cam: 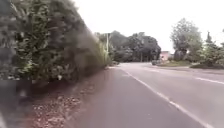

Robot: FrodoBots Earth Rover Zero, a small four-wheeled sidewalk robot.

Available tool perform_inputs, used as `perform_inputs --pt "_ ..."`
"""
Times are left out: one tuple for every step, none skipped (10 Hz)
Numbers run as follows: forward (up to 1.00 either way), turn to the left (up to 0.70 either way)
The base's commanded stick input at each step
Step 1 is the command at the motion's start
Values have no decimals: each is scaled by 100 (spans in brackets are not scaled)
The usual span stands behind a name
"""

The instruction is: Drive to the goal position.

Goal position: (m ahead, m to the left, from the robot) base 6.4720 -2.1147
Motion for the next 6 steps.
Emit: perform_inputs --pt "100 0" --pt "100 0" --pt "100 0" --pt "100 0" --pt "100 -2" --pt "100 -24"
